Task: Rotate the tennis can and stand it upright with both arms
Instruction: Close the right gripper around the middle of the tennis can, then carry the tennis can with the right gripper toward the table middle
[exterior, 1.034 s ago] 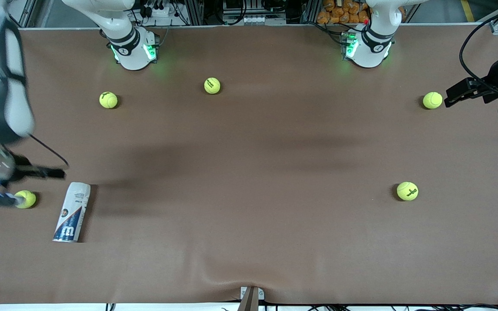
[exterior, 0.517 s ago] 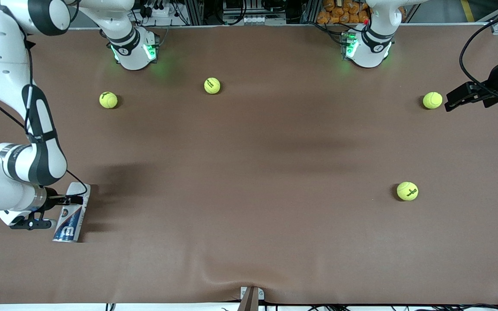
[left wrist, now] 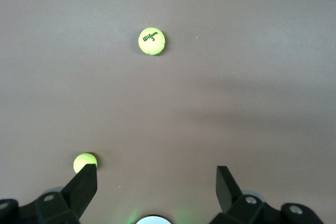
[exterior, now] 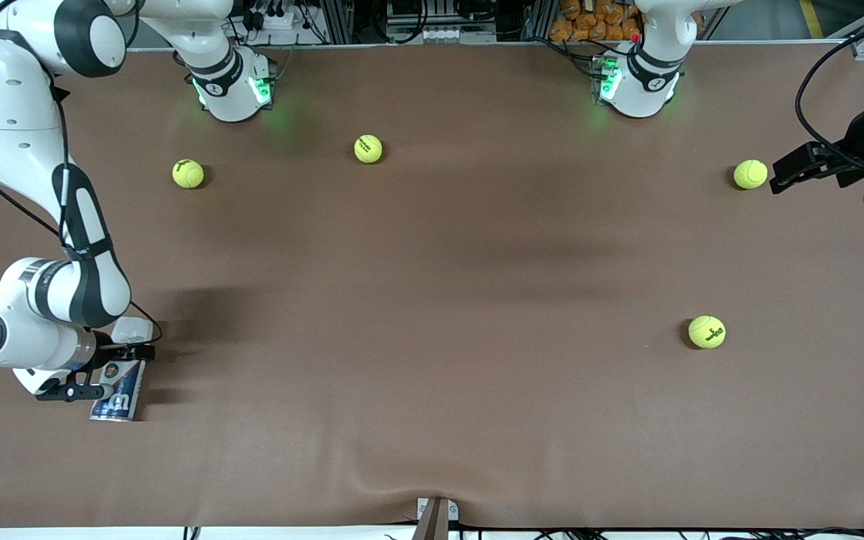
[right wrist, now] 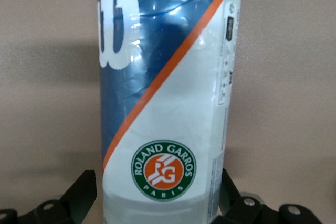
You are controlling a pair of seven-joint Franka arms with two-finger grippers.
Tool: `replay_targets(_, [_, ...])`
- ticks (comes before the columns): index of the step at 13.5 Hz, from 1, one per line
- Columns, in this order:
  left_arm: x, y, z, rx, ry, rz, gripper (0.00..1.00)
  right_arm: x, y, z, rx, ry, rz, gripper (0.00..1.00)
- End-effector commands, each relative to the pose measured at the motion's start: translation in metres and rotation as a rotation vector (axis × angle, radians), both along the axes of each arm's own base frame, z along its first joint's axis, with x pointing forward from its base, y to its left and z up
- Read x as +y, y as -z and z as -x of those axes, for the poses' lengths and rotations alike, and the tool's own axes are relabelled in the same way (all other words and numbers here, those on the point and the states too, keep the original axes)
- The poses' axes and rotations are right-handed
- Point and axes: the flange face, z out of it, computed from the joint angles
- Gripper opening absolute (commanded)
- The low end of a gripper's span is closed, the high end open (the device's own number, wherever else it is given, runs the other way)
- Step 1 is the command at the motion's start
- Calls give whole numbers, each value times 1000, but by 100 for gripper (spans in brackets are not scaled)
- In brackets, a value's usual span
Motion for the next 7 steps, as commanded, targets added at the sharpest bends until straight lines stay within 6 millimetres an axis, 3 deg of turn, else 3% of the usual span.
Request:
replay_targets(1, [-1, -5, -2, -13, 21, 3, 100, 3, -1, -6, -9, -17, -10, 88])
replay_targets(2, [-1, -5, -1, -13, 23, 3, 100, 5, -1, -6, -7, -27, -7, 59])
replay_targets(3, [-1, -5, -1, -13, 21, 2, 100, 6, -2, -7, -8, -56, -8, 50])
replay_targets(6, [-3, -6, -1, -16, 26, 2, 100, 17, -15, -11, -18, -143, -19, 54])
replay_targets(7, [-6, -5, -1, -14, 31, 3, 100, 33, -26, -16, -37, -199, -29, 58])
